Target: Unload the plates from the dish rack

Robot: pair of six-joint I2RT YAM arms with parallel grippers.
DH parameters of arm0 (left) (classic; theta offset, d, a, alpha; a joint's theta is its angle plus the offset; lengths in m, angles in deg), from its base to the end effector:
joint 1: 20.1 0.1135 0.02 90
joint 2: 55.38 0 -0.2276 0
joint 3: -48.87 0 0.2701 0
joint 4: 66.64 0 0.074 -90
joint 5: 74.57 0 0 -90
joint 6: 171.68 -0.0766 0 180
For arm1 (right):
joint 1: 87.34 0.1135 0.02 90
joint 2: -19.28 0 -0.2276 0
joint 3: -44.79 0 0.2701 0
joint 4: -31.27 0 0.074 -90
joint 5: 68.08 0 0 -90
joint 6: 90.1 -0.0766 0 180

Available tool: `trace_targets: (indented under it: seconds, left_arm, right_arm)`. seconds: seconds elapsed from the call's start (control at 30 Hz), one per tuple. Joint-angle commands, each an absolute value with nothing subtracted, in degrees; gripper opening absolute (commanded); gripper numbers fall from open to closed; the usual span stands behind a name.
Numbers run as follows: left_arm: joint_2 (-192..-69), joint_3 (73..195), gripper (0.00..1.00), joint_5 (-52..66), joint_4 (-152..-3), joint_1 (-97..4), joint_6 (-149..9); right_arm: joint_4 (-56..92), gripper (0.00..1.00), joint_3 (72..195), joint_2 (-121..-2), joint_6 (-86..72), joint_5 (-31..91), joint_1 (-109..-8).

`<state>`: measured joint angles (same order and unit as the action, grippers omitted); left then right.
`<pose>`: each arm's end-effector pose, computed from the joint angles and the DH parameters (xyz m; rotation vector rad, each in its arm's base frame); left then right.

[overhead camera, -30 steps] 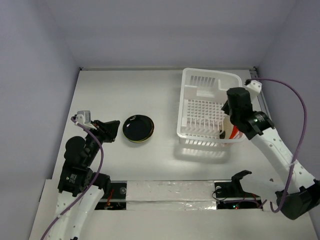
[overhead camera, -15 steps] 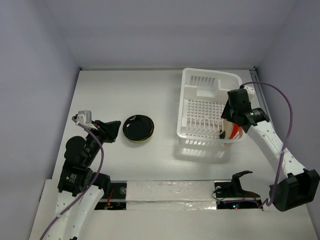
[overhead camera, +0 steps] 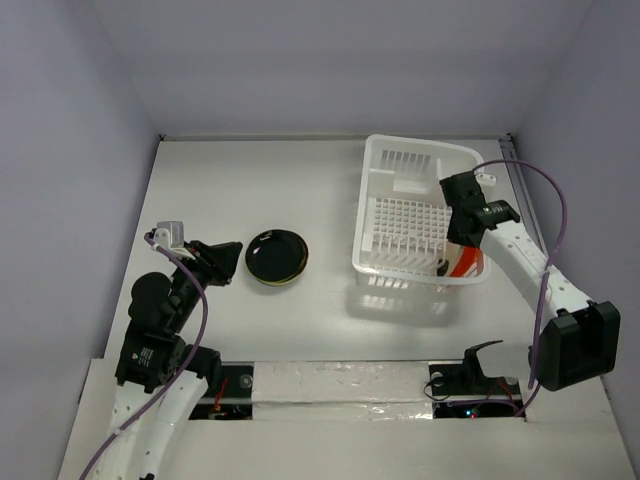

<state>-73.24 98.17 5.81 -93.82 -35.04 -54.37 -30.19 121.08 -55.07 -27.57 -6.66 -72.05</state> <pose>0.1734 -0.0595 0.3353 -0.0270 1.5397 -0.7158 0.2992 0.0438 0.2201 0.4294 2.4207 -0.3381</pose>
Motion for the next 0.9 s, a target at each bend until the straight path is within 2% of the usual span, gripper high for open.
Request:
trace_targets:
  seconds: [0.0, 0.07, 0.37, 0.5, 0.67, 0.87]
  left_arm:
    - [-73.1, 99.7, 0.15, 5.2, -90.6, -35.2, -55.1]
    - [-73.2, 99.7, 0.15, 5.2, -90.7, -35.2, -55.0]
    - [-74.0, 99.8, 0.14, 5.6, -90.9, -34.7, -55.0]
    - [-74.5, 99.8, 0.14, 5.5, -90.7, -34.7, -54.9]
    - [-75.1, 99.7, 0.14, 5.2, -90.7, -34.7, -55.0]
    - [-75.3, 99.6, 0.14, 5.0, -90.5, -34.2, -55.0]
  right_arm:
    - [-28.7, 0.06, 124.3, -56.2, -24.9, -10.4, -72.4]
    - [-26.5, 0.0, 125.1, -56.7, -22.7, -12.7, -72.4]
    - [-14.0, 0.0, 127.9, -55.5, -10.1, -16.9, -72.4]
    - [-13.8, 0.0, 127.0, -53.8, -8.2, -14.6, -71.7]
    - [-15.5, 0.0, 128.5, -53.0, -7.4, -21.2, -68.1]
    - [-18.0, 0.0, 129.3, -53.9, -3.5, -22.1, -63.1]
